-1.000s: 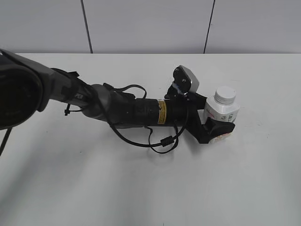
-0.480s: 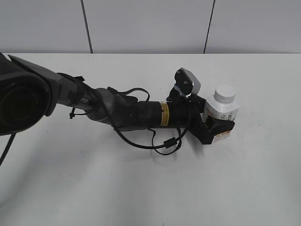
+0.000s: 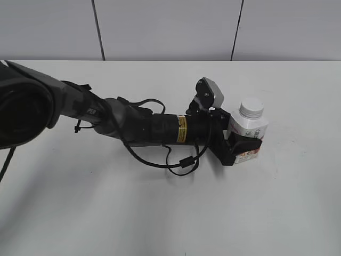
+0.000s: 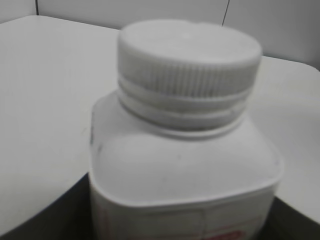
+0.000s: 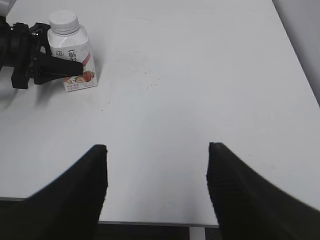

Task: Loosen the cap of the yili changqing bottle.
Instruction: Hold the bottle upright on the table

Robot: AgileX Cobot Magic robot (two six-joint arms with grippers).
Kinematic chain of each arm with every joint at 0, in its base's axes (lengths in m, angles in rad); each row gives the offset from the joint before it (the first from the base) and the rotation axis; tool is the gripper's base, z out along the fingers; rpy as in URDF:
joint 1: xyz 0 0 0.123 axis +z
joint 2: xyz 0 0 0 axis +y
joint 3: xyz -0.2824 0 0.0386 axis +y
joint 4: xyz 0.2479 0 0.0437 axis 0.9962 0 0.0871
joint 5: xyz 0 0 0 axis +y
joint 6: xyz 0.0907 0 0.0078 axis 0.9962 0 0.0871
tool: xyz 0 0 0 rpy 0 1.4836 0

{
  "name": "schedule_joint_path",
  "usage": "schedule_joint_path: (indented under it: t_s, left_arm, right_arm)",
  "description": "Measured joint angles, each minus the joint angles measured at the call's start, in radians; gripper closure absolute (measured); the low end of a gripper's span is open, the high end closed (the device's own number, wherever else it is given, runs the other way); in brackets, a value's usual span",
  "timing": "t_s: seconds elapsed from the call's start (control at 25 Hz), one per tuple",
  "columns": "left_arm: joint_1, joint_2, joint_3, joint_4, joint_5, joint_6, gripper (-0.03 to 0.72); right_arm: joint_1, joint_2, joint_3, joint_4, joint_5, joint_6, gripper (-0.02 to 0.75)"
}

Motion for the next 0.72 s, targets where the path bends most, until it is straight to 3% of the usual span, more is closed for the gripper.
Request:
schedule_joint_path:
  t_s: [0.24,0.52,0.72]
  left_arm:
    - [0.070,-0.092,0.091,0.085,-0.043,0.000,0.246]
    - [0.221,-0.225,0.283,0.156,-0.113,0.032,0.250]
    - [0.318,-0.239,0.350,0.206,-0.145,0.039,0.250]
  right_arm:
    - [0.000,0.000,0.000,0.000,0.000,0.000,0.240]
    - [0.000,0.000,0.000,0.000,0.000,0.000,0.240]
    - [0.000,0.000,0.000,0.000,0.000,0.000,0.240]
